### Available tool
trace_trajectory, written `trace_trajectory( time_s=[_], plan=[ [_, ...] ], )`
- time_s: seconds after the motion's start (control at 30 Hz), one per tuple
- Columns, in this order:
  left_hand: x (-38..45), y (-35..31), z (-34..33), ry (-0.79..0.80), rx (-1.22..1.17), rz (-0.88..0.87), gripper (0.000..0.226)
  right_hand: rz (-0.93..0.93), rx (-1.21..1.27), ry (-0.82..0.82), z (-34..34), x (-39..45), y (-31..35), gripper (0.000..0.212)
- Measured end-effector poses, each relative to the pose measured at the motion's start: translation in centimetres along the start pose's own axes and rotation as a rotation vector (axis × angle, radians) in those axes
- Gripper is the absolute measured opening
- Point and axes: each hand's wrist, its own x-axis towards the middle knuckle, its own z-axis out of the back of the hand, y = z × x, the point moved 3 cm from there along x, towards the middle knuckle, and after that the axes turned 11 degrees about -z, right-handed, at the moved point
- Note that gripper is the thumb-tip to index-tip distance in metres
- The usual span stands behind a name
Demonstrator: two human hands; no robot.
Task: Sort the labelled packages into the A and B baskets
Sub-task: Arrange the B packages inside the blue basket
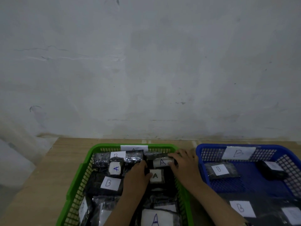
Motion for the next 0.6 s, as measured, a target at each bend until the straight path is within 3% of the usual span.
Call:
trace_trajectory(
  time_s=[0.07, 0.23, 0.3, 0.47, 0.6],
  plan=[
    [-0.4, 0.4, 0.2, -0.036, 0.020, -0.017, 0.024, 0.069, 0.013, 0.011, 0.3, -1.2, -0.1, 0.017],
    [-1.4, 0.7, 0.9, -0.020, 0.162, -0.110, 0.025, 0.105, -0.149, 0.421, -0.2, -3.2, 0.4, 0.027],
    [-1.8, 0.7, 1.1, -0.012, 0.181, -0.132, 0.025, 0.090, -0.234, 0.496, -0.4, -3.5, 0.9, 0.030],
    [-2.5, 0.9, 2.0, -0.106, 0.061, -0.110, 0.020, 0.075, -0.369, 0.528, -0.4, -3.5, 1.3, 0.030],
    [-3.0, 1.0, 2.6, -0.215, -0.082, -0.059, 0.017, 0.037, -0.201, 0.506, 0.5, -3.7, 1.4, 0.028]
  ],
)
